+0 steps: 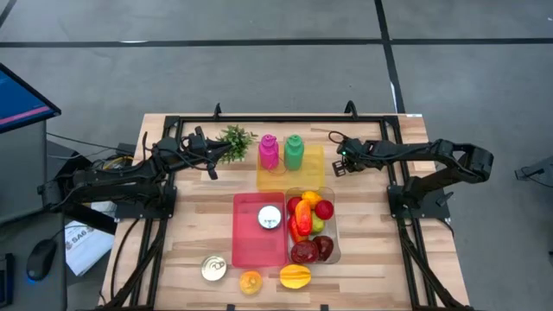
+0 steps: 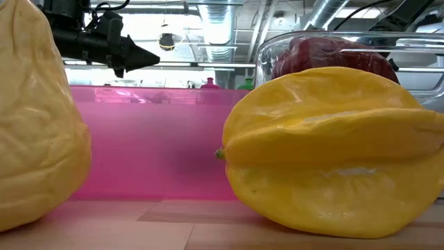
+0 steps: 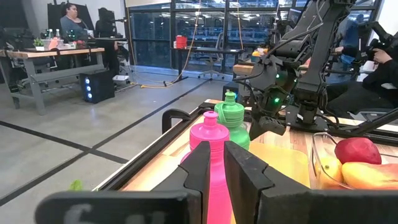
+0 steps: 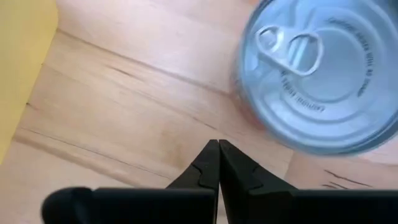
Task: Pick & Place Food Item
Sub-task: Put the red tuna can into the red bin
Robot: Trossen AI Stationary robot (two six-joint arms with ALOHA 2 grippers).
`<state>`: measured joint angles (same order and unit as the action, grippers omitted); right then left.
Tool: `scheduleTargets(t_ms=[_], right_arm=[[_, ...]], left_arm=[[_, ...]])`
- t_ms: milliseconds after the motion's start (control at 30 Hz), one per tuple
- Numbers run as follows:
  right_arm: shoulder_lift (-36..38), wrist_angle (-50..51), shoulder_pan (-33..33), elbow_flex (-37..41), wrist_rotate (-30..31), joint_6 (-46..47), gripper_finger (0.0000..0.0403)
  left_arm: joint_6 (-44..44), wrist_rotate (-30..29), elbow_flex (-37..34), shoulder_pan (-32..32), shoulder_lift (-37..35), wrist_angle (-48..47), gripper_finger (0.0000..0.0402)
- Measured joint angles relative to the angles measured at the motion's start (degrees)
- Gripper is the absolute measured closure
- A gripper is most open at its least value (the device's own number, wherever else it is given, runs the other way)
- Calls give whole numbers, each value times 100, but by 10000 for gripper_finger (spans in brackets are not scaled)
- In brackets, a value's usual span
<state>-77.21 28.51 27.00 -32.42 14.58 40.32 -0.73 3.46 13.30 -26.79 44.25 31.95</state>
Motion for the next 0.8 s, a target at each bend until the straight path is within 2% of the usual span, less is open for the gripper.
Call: scheduleTargets(t_ms=[200,367,800], right_arm=[[0,-2,-4,0,-111,-26,403],[0,-67,0,0,202,-166,403],[0,-199,17,-2,221,-360,403]], left_arm=[[0,-1,0,-1,0,1,367],[0,0,0,-2,0,0,367],[0,-2,0,-1,0,0,367]])
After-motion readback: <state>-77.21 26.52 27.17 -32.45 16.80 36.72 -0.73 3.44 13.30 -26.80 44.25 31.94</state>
